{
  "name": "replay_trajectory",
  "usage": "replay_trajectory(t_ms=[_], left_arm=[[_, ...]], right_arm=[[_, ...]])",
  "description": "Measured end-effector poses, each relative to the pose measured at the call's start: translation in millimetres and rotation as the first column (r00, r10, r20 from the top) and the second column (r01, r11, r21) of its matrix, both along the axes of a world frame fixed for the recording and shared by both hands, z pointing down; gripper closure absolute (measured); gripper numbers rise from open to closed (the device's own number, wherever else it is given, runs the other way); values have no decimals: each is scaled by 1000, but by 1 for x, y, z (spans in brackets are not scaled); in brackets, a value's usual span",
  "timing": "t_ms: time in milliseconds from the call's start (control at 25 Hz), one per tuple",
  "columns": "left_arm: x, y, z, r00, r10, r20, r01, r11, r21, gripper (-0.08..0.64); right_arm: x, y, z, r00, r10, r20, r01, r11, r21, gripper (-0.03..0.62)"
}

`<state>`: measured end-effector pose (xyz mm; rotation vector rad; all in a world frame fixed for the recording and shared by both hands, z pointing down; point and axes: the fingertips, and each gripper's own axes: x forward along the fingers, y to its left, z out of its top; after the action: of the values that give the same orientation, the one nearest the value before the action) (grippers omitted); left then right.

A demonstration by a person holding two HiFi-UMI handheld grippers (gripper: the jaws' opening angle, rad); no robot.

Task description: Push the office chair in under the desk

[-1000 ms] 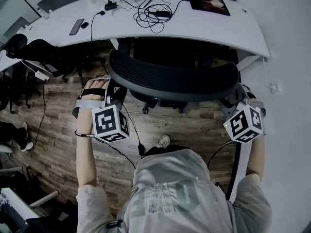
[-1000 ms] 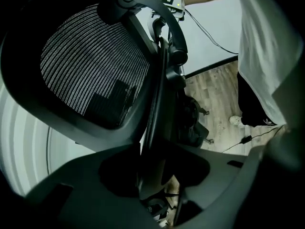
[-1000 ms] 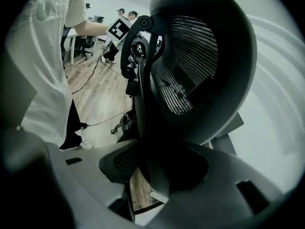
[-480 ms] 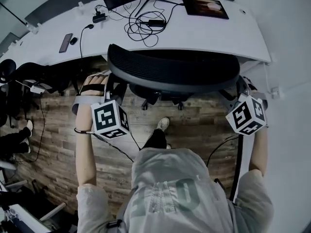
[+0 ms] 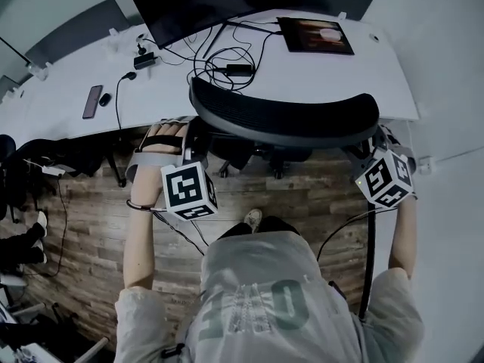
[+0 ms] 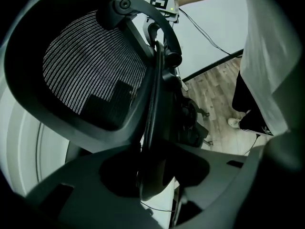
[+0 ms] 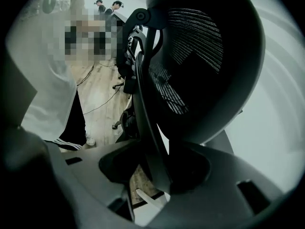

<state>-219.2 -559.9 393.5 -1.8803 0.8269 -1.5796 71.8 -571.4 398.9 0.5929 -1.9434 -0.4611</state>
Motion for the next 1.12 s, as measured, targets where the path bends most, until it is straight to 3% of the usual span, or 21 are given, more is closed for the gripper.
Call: replay_trajectory(t_ms=[360, 680, 920, 1120], left_arm=[[24, -21, -4, 999, 38, -8, -38, 999, -28, 393], [21, -25, -2, 999, -45, 10, 46, 998, -38, 391], [22, -21, -1, 999, -53, 4, 53, 998, -25, 388], [21, -17, -3, 998, -70, -2, 70, 998, 7, 381]], right_arm=[[23, -48, 0, 998, 21, -54, -21, 1000, -14, 397], [22, -49, 0, 999, -35, -32, 37, 997, 65, 397], [22, -46, 2, 998, -51, -24, 54, 993, 102, 397], [21, -41, -2, 1000, -10, -18, 11, 999, 37, 397]])
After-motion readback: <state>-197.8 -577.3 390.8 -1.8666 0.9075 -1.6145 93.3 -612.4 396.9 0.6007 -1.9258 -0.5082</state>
